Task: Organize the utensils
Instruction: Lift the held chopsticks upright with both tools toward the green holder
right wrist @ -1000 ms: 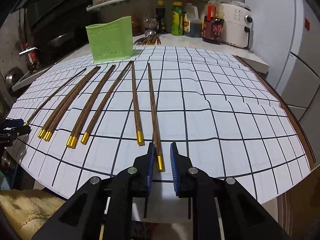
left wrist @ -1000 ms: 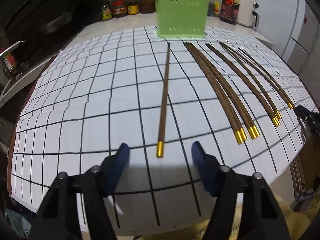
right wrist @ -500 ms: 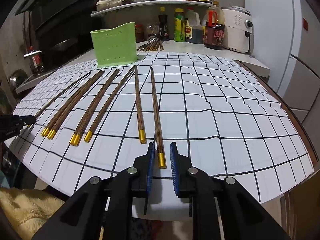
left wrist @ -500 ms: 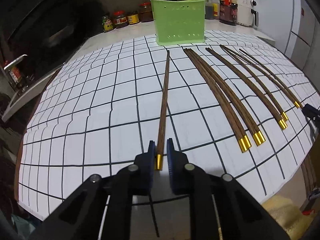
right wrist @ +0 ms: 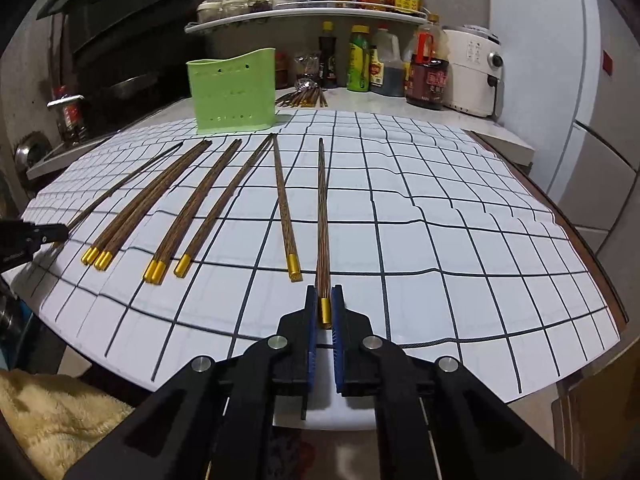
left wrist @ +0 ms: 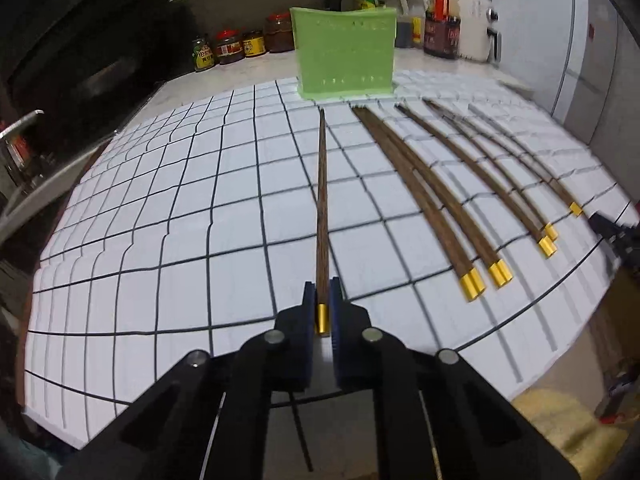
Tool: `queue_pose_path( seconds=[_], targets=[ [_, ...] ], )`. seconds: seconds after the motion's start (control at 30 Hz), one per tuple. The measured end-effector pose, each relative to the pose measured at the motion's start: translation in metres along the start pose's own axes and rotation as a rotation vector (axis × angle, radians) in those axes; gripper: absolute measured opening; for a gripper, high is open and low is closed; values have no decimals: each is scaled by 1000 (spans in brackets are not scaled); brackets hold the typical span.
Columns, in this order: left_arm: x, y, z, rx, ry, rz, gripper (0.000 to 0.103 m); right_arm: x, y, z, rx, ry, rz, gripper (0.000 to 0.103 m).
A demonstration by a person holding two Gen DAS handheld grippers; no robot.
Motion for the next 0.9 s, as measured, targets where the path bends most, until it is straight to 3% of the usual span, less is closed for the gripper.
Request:
queue_pose_path(
  seconds=[0.17, 0.27, 0.4, 0.5, 0.73, 0.9],
  targets=[
    [29, -36, 12, -11, -23, -173, 7, 36, -26, -7, 43, 87, -96, 7],
    [59, -71, 25, -12, -49, -333, 7, 67, -46, -9, 65, 114, -172, 7],
    [93, -110, 35, -27, -57, -485, 7, 115, -64, -13, 93, 139, -252, 7],
    [113, -129, 37, -20, -54, -560, 7, 152, -71, -11, 92, 120, -295, 7],
    [142, -132, 49, -33, -77, -600, 7, 217, -59, 0, 54, 44, -316, 7],
    [146, -121, 59, -63, -111, -585, 7, 237, -40, 15, 47, 10, -290, 7]
  ],
)
Point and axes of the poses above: each gripper's, at about its wrist camera, not at the fingertips, and y roughly the way its jaws point, z to its left, x to its top, the point moved 4 cm from there along y, roughly the way its jaws point, and after that the axes turned 4 degrees about -z, right-handed, at the moved point
